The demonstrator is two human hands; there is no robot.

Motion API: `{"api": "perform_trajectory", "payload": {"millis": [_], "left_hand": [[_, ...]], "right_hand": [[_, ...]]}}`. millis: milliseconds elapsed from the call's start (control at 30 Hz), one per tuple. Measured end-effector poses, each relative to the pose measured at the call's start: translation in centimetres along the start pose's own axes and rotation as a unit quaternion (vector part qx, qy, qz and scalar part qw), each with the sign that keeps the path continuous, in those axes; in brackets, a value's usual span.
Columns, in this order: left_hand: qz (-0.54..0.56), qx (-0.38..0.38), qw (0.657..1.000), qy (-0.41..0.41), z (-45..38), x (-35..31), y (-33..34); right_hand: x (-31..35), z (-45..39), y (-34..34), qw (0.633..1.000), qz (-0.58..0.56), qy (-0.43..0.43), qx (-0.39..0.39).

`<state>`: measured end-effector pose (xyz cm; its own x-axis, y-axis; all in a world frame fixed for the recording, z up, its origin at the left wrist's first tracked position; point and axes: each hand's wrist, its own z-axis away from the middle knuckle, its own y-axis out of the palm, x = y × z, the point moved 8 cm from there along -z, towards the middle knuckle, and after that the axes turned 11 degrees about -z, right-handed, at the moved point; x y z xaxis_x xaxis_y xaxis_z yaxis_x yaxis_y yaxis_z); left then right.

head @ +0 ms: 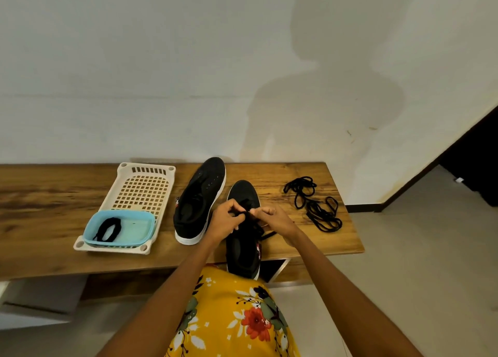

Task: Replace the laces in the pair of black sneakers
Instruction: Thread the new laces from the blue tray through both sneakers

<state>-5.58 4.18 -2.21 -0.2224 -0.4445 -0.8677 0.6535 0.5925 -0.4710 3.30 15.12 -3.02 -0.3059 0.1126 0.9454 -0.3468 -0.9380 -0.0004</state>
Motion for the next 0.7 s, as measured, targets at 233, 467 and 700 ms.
{"api": "perform_trajectory", "payload": {"millis": [233, 467, 700], "left_hand": [[-0.006, 0.014, 1.000, 0.001, 0.1, -0.4, 0.3], [-0.030, 0.043, 0.999, -0.012, 0.0, 0.0, 0.5], [-0.064, 0.108, 0.992, -0.026, -0.3, 0.1, 0.6]], "right_hand": [[0.3, -0.3, -0.2, 1.000, -0.004, 0.024, -0.019], [0.2, -0.7, -1.0, 0.991, -0.076, 0.019, -0.111], [-0.6, -0.5, -2.2, 0.958, -0.195, 0.010, -0.210]]}}
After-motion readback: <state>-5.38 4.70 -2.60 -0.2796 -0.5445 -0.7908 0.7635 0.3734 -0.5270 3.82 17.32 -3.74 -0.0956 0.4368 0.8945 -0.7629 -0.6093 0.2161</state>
